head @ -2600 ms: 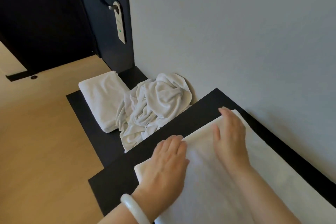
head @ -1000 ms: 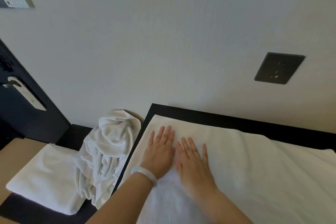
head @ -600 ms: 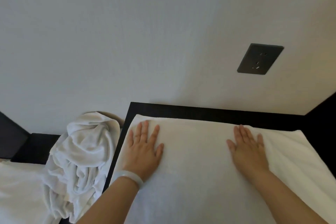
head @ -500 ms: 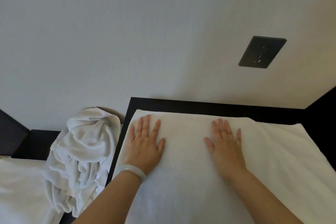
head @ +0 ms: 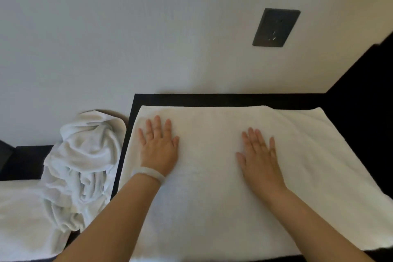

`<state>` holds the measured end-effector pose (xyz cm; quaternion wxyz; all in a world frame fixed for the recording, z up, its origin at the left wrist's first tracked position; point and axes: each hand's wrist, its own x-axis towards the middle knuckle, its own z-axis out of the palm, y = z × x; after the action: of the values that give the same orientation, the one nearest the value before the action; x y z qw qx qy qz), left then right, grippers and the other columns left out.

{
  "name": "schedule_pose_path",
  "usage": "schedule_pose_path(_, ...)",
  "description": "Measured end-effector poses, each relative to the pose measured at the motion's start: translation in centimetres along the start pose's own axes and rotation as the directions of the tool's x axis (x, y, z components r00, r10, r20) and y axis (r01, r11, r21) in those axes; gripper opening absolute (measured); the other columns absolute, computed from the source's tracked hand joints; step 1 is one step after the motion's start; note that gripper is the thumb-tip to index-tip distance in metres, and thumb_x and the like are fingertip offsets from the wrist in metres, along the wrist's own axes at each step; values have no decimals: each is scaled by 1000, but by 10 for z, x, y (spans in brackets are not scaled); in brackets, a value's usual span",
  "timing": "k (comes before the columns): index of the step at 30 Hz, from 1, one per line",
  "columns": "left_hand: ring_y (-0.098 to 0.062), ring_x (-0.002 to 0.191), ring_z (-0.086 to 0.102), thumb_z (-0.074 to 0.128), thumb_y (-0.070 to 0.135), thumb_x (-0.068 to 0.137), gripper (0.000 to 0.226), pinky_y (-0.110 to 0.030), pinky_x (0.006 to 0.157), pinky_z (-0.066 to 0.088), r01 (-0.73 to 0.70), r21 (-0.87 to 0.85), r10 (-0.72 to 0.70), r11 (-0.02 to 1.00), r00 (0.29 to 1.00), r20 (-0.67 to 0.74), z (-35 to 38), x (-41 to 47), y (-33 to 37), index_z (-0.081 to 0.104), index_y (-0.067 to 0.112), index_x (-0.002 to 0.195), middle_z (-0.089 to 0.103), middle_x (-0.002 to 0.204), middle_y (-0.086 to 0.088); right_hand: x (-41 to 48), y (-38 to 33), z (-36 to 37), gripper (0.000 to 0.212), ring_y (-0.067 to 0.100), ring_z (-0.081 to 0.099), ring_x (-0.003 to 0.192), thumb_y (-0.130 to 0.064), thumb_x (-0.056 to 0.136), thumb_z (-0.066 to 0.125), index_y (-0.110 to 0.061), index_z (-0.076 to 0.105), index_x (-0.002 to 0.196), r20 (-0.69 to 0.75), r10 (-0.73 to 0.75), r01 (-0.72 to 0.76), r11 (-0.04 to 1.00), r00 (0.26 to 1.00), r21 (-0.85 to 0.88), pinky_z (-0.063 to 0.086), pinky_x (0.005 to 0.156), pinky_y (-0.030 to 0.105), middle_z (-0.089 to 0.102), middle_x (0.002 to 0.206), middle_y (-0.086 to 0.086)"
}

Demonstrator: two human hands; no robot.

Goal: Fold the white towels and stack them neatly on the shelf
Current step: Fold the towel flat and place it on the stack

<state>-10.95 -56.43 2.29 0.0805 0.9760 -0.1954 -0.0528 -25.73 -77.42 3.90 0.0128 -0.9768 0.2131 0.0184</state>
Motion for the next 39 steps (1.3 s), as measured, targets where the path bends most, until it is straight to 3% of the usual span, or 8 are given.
schedule_pose_path(3,-28,151,-1,5,47,97,65,-51,119,-7,-124,-23,122,992,989,-82,8,-67,30,16,20,155,7,163,-8,-33,-59,21,64,25,29,146,-39,97,22,-5,38,148,-83,-133,139,987,988,76,5,115,47,34,156,11)
schedule_pose_path(8,-24,148,19,26,44,99,57,-55,114,12,-190,14,190,982,977,-94,31,-127,30,31,24,152,25,160,-4,-60,-49,35,63,20,22,149,-42,98,24,-11,32,153,-39,-209,212,970,977,117,9,118,45,28,160,6)
schedule_pose_path(16,-23,150,12,18,45,99,59,-54,116,4,-127,18,128,992,989,-77,34,-123,37,25,26,154,21,161,-2,-72,62,19,82,29,20,149,-51,91,5,0,25,152,-17,236,-235,970,972,69,8,122,47,25,159,17)
schedule_pose_path(20,-26,150,10,13,40,97,61,-51,116,-1,-113,-30,111,993,991,-69,32,-129,43,24,20,154,18,161,-8,-84,-41,15,65,36,45,136,-32,90,29,7,49,137,-130,7,12,989,991,147,17,114,49,49,142,25)
schedule_pose_path(25,-19,150,7,16,43,99,58,-55,118,5,-68,21,69,997,994,-81,32,-159,11,17,29,155,12,163,0,-114,-74,33,62,24,25,148,-37,97,27,-5,34,150,-13,-202,201,967,979,156,15,116,47,30,158,11)
schedule_pose_path(31,-15,150,-7,4,56,95,62,-62,116,-1,43,7,-43,999,999,-19,26,-166,-14,0,39,154,-3,163,9,-126,8,25,70,13,-24,147,-61,92,-7,-28,-20,153,101,-13,7,998,995,59,-12,121,41,-23,161,-4)
schedule_pose_path(36,-18,147,-23,-14,61,84,67,-69,110,-8,87,19,-88,996,995,54,17,-163,-7,-21,44,148,-22,160,14,-129,60,7,75,16,-23,148,-72,84,-16,-36,-27,149,210,155,-164,986,965,24,-10,121,47,-27,160,-5)
schedule_pose_path(39,-30,150,-5,-4,62,86,79,-71,111,4,72,19,-72,997,997,31,11,-151,16,8,26,156,-2,164,-1,-114,69,-10,82,19,-21,149,-69,80,-15,-32,-20,153,248,211,-227,973,945,37,-12,120,48,-23,162,-4)
